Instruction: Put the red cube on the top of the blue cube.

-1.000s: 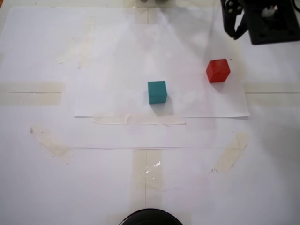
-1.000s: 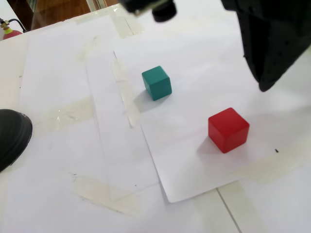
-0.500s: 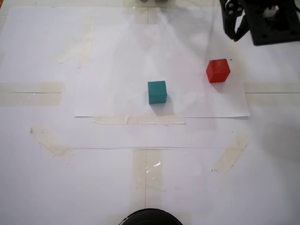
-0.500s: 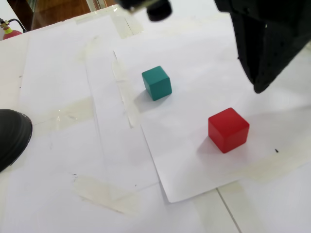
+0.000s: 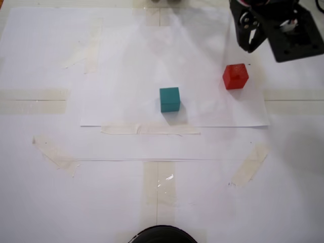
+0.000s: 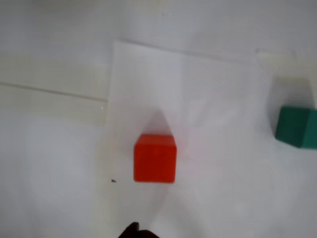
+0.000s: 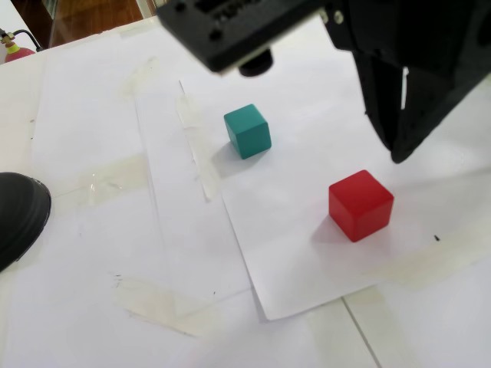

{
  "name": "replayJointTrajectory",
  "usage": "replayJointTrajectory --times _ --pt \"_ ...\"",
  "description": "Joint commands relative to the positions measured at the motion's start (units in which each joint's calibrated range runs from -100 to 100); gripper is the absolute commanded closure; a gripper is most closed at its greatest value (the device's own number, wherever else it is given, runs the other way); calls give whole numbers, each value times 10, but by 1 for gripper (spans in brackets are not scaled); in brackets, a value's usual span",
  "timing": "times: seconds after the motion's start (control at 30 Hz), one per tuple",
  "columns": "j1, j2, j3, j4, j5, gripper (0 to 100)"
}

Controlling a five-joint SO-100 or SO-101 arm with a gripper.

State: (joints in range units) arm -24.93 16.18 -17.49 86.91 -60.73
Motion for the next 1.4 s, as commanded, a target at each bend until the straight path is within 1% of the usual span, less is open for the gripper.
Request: replayJointTrajectory --times 0.0,0.3,0.6,0.93,1.13,1.27,1.37 --pt "8 -24 -47 71 -12 100" --pt "19 -10 -63 57 -11 100" --pt "-4 36 -84 -31 -11 100" --pt "-2 44 -77 -31 -6 99" --pt "-4 35 -76 -35 -5 86" --pt "-8 27 -65 -53 -5 81" --pt "-11 22 -45 -84 -3 79"
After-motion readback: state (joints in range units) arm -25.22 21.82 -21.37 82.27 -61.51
